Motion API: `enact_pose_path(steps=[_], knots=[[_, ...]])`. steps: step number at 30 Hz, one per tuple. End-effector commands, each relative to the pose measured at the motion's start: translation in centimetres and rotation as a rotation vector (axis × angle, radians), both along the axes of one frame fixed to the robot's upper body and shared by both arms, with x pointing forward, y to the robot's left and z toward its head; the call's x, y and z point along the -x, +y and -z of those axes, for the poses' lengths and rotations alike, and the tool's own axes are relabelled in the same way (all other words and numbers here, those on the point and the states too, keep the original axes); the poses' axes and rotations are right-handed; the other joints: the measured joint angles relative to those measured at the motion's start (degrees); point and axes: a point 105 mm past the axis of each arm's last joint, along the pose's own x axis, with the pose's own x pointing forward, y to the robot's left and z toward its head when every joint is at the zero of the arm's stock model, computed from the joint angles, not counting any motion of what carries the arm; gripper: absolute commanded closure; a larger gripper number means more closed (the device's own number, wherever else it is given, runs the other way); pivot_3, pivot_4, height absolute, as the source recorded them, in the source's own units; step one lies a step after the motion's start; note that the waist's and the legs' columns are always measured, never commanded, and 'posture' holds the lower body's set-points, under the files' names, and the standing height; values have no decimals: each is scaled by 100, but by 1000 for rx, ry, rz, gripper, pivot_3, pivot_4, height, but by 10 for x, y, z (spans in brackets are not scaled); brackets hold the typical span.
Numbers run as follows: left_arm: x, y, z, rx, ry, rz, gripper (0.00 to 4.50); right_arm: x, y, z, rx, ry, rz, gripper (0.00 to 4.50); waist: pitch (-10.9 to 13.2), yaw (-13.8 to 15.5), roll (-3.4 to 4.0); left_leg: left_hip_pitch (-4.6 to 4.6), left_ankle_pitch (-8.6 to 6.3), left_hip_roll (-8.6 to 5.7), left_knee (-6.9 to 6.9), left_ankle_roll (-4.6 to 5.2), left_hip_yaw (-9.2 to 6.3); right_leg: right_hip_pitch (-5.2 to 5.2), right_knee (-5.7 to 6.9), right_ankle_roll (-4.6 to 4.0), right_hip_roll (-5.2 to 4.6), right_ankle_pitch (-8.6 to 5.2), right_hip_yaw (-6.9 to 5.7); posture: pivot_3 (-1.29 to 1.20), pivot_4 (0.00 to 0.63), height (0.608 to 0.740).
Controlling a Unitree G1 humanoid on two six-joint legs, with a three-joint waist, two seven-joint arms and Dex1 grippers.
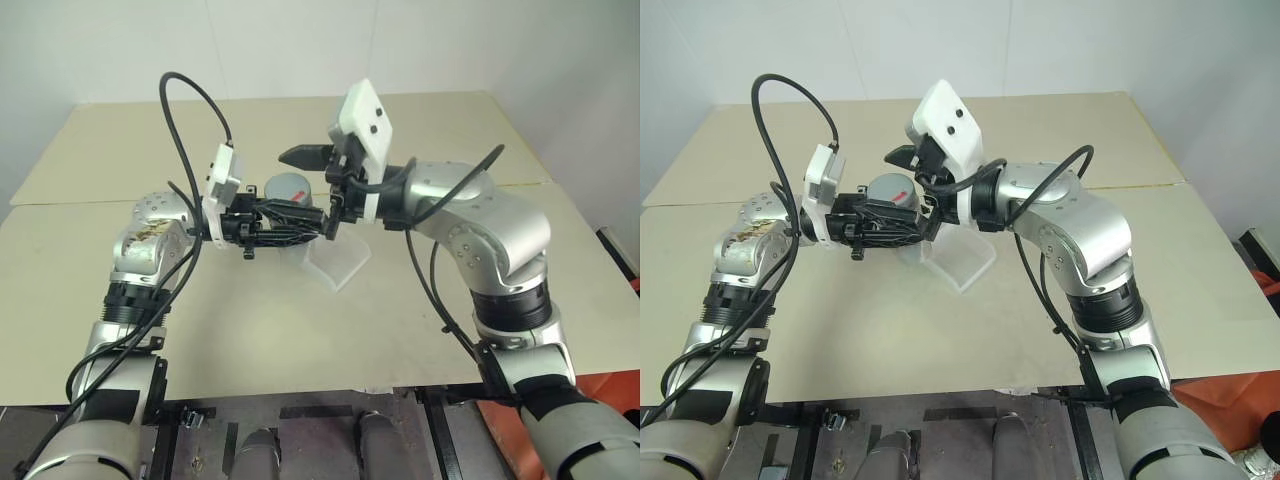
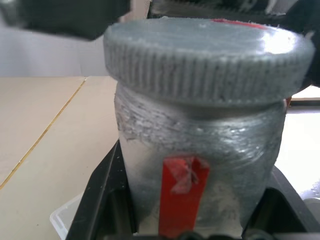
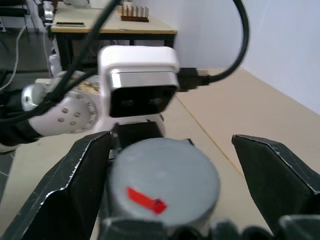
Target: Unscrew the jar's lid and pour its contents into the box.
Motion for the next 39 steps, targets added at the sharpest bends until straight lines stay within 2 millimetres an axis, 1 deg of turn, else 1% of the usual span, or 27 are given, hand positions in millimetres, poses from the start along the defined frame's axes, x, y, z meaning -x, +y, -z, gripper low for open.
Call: enact_pose_path(steps=[1, 4, 8, 13, 17, 20, 22, 24, 29, 31, 35, 39], knots=[[6, 4, -8, 0, -43, 5, 2563, 2, 0, -14, -26, -62, -5, 49, 0, -1, 0, -1, 0, 0, 0, 0, 0, -1, 0, 0, 0, 0, 0, 0, 150, 740], [9, 9, -7, -5, -41, -4, 2563, -2, -8, -12, -25, -52, 18, 49, 0, -1, 0, 0, 0, 0, 0, 0, 0, 0, 0, 0, 0, 0, 0, 0, 150, 740], [14, 16, -7, -16, -40, -18, 2563, -13, -27, -11, -23, -46, 84, 49, 0, -6, 0, 1, 0, 0, 0, 0, 0, 0, 1, 0, 0, 0, 0, 0, 150, 740], [18, 25, -8, -12, -33, -48, 2563, -21, -51, -8, -14, -45, 163, 49, 0, 1, 0, 0, -1, 0, 0, 1, 0, 0, 0, 0, 0, 0, 0, 0, 150, 740], [22, 27, -7, -8, -27, -60, 2563, -24, -66, -9, -19, -45, 206, 49, 0, 68, 0, -2, 0, -1, 0, 1, 0, 2, -2, 0, -2, 0, -1, 0, 150, 740], [23, 28, -6, -10, -27, -64, 2563, -23, -71, -10, -20, -52, 216, 49, 0, 45, 0, -3, -1, 0, -1, 2, 1, -1, -3, 0, -1, 0, -1, 0, 150, 740], [22, 28, -7, -8, -27, -66, 2563, -18, -70, -10, -17, -62, 203, 49, 0, 4, 0, -1, -1, 0, -1, 2, 2, 0, -2, 0, -1, 0, 0, 0, 150, 740], [19, 25, -6, -6, -26, -68, 2563, -11, -66, -12, -19, -73, 172, 49, 0, -3, 0, 0, -1, 0, -1, 2, 2, 0, -1, 0, 0, 0, 0, 0, 150, 740], [7, 14, -2, 5, -12, -57, 2563, 15, -47, -30, -78, -80, 34, 49, 0, 7, 0, -1, -1, 0, 0, 2, 1, 2, -2, 0, -1, 0, 0, 0, 150, 740], [2, 7, -2, 11, -13, -49, 2563, 21, -37, -31, -76, -79, -4, 49, 0, 8, 0, -1, -1, 0, 0, 2, 0, 2, -2, 0, -1, 0, 0, 0, 150, 740], [2, -3, -5, 24, -25, -6, 2563, 21, -18, -20, -37, -68, -20, 49, 0, 0, 0, -2, -1, 0, 0, 2, 0, 2, -3, 0, 0, 0, 0, 0, 150, 740], [2, -7, -7, 27, -38, 10, 2563, 12, -7, -14, -23, -51, -4, 49, 0, -15, 0, 2, -1, 0, 0, 1, 0, 0, 1, 0, 1, 0, 0, 0, 150, 740]])
